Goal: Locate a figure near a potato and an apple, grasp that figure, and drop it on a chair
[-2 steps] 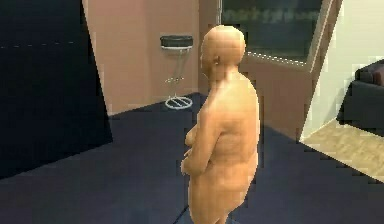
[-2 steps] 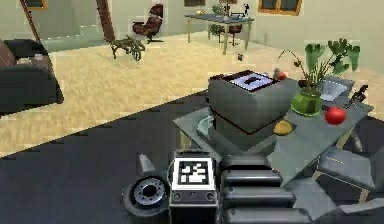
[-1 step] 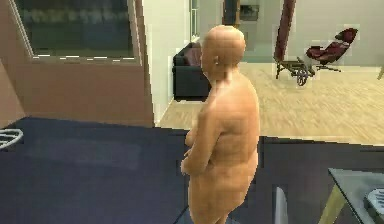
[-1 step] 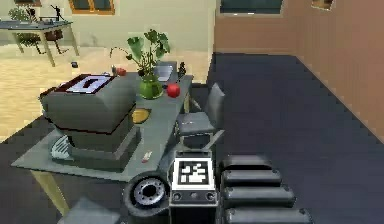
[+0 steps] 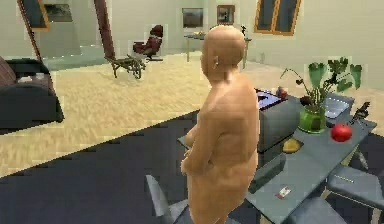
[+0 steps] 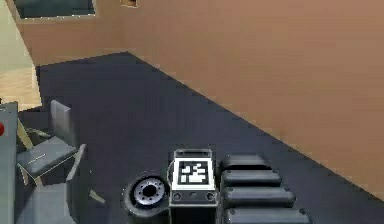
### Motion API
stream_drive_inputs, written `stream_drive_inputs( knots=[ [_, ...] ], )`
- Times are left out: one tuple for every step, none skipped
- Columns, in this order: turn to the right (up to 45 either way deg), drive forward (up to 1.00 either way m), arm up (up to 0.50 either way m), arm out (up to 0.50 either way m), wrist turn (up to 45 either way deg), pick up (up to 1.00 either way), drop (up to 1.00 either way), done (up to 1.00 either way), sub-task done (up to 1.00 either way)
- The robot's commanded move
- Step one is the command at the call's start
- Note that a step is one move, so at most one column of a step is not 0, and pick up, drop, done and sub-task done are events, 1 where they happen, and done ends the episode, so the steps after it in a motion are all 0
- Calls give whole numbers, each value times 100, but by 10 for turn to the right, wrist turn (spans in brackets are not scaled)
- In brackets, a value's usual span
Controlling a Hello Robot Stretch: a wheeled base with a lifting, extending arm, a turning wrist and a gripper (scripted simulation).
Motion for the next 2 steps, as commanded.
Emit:
stream_drive_inputs(
  knots=[
    [450, 0, 0, 0, 0, 0, 0, 0, 0],
    [90, 0, 0, 0, 0, 0, 0, 0, 0]
  ],
)
